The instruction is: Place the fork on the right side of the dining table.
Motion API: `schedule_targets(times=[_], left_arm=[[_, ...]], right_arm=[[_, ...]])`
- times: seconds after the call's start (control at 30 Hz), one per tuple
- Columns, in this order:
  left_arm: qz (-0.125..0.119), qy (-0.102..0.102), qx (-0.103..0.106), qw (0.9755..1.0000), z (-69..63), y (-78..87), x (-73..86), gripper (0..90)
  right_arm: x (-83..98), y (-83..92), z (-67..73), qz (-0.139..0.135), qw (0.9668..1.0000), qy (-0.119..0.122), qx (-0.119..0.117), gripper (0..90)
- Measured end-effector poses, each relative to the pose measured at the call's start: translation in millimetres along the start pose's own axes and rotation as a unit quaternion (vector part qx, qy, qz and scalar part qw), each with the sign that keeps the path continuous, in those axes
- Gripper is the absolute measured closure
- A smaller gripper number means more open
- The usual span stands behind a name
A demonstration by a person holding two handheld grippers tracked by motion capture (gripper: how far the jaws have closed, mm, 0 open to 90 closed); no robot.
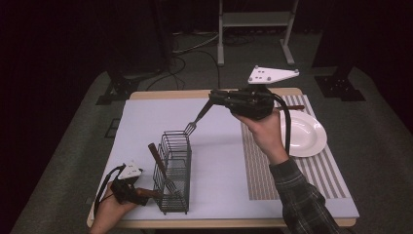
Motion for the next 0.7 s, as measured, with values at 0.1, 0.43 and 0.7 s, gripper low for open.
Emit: schedule_targets(times=[0.1, 0.43, 0.7], left_arm=[[0.0, 0.0, -0.001, 1.0, 0.0, 0.0, 0.0, 0.0], [0.0, -0.001, 0.0, 1.0, 0.1, 0.1, 0.0, 0.0], [0.0, -0.001, -0.001, 1.0, 0.1, 0.0, 0.0, 0.0]], right_arm=[[1.6, 9.2, -1.3, -0.003, 1.0, -0.002, 0.009, 80.2], [13.8, 34.8, -3.6, -0.002, 0.9993, -0.011, 0.035, 80.2], [34.9, 50.8, -7.8, -0.004, 0.998, -0.03, 0.056, 80.2]])
Point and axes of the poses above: each handheld gripper's, and its own axes: y roughly backward along the jaws, x roughly out of its underside, z roughly to its left, the point moved 3 cm from there along -y, roughly forward along the jaws, and after that the axes turned 12 degrees about -x, right-handed, at the moved point
